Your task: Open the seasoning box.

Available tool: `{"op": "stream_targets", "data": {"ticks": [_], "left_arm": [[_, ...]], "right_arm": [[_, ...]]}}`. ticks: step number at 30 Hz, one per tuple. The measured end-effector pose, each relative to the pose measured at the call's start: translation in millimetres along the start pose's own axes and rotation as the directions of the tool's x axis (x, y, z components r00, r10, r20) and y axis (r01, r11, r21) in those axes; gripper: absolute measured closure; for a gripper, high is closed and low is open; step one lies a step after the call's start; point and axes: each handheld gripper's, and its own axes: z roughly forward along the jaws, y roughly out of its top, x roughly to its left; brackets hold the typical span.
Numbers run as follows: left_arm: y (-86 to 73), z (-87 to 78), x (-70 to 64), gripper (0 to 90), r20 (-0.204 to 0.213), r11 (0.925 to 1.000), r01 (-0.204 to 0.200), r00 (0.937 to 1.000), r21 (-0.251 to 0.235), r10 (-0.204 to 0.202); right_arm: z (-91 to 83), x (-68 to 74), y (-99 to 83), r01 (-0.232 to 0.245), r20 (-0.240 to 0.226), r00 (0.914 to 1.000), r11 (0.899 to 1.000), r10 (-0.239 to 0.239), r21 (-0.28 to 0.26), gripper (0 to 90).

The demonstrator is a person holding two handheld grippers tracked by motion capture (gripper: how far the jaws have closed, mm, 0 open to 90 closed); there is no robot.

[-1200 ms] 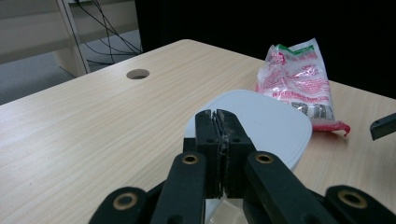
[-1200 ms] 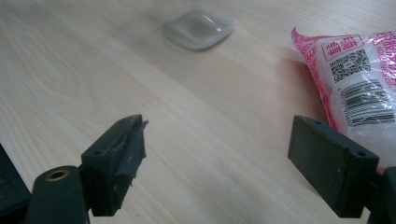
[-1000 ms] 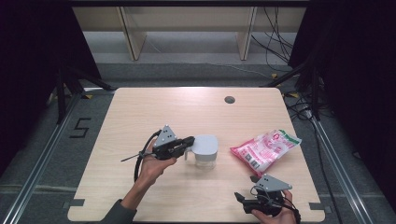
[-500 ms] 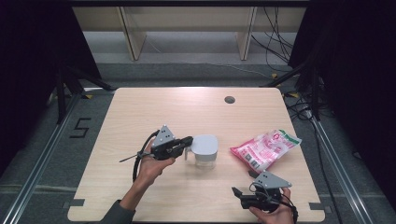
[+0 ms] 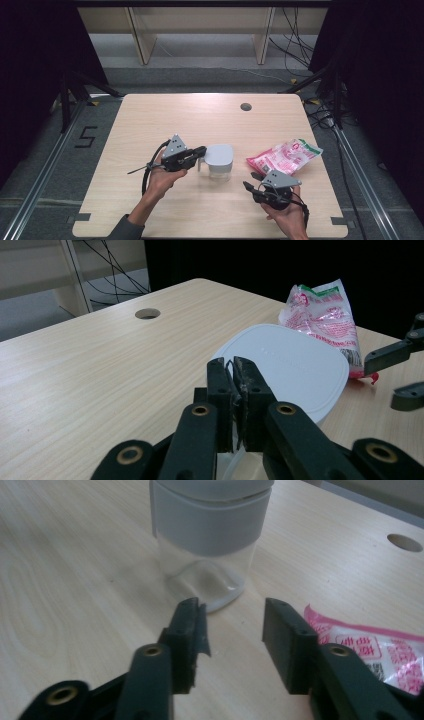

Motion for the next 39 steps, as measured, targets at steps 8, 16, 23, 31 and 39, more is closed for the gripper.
{"op": "stream_targets", "data": {"ticks": [8, 16, 23, 31, 39], "left_arm": [[-0.4, -0.2, -0.6, 85.8, -0.006, 1.0000, -0.005, 1.0000, -0.001, 0.005], [-1.4, -0.9, -1.2, 86.0, -0.006, 1.0000, 0.004, 1.0000, -0.005, -0.004], [-1.2, -1.3, -1.1, 86.2, -0.011, 0.9999, -0.017, 0.9998, 0.000, 0.017], [-1.8, -1.9, -1.1, 86.3, -0.014, 0.9998, -0.018, 0.9997, 0.001, 0.018], [-2.6, -2.0, -1.1, 86.2, -0.018, 0.9999, -0.010, 0.9998, -0.001, 0.010]], "right_arm": [[12.4, -15.3, 12.8, -0.047, -0.025, 0.9986, 0.998, 0.046, -0.044, 79.5], [22.9, -19.5, 26.3, -0.036, -0.032, 0.9989, 0.998, 0.035, -0.045, 88.2], [31.2, -16.1, 35.3, 0.021, -0.050, 0.9984, 0.998, -0.024, -0.058, 90.0], [35.4, -9.8, 39.6, 0.037, -0.065, 0.9971, 0.998, -0.040, -0.054, 90.0], [33.4, -4.8, 50.4, 0.100, -0.031, 0.9942, 0.991, -0.103, -0.087, 90.0]]}}
